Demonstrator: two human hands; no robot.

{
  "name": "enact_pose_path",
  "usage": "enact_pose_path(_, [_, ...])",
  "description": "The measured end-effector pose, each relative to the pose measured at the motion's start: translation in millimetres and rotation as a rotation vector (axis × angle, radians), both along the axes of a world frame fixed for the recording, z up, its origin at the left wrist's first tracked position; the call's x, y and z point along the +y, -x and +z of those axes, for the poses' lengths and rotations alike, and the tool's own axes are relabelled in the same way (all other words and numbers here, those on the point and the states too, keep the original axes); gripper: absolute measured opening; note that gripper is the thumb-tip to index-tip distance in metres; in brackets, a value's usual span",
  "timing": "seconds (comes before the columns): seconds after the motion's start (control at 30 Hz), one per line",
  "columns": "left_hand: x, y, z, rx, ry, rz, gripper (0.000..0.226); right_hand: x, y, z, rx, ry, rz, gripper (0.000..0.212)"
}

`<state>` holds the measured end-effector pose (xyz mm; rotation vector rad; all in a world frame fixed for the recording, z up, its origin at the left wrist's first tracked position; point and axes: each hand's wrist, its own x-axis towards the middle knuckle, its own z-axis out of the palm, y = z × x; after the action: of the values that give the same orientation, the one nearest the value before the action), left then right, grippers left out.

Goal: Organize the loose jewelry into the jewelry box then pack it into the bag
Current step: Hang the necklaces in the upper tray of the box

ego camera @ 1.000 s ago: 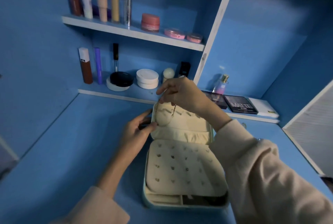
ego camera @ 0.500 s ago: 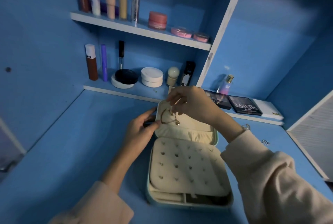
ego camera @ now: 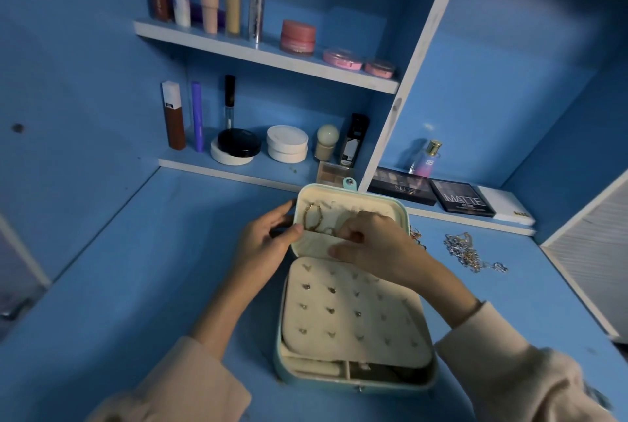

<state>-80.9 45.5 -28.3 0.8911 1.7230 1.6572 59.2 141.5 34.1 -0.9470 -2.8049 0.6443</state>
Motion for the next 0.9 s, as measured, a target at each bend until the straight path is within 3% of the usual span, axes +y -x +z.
enact_pose_path(0.13, [-0.5,-0.4,1.6,-0.001,-0.005,0.0,0.042,-2.9,0.3,-1.2,0.062,0.005,-0.003,0.009])
enact_pose_path(0.23, [-0.6,-1.1,2.1,-0.001,-0.011,0.001,0.041,-3.8,0.0,-3.5,0.054,0.026,-0.005,0.024])
enact_pose_path(0.3, [-0.8,-1.4,2.5,0.0,-0.012,0.003,0.042,-4.3,0.3,-0.6,0.037,0.04,0.023,0.007])
enact_pose_path(0.37, [-0.9,-0.9,1.9,0.0,-0.011,0.006,0.043,-4.1,-1.1,0.7,0.03,0.057,0.063,0.015])
enact_pose_path(0.43, [-0.8,-0.7,1.7,0.003,-0.006,0.006,0.043,-3.1,-1.8,0.4,0.059,0.083,0.053,0.009])
enact_pose_path(0.53, [0.0,0.5,0.4,0.008,0.001,0.005,0.045,-1.4,-1.9,-3.6,0.089,0.123,-0.001,0.022])
enact_pose_path(0.63, [0.2,0.8,0.1,0.021,0.006,0.0,0.045,-2.9,-0.7,-1.8,0.05,0.112,0.009,0.006])
enact_pose_path(0.7, [-0.2,0.7,0.4,0.027,0.008,0.0,0.045,-2.5,-0.9,-0.6,0.009,0.12,0.038,0.014])
enact_pose_path(0.9, [-1.2,-0.8,3.0,0.006,-0.003,0.001,0.042,-1.0,-1.9,-3.0,0.074,0.201,0.0,0.01])
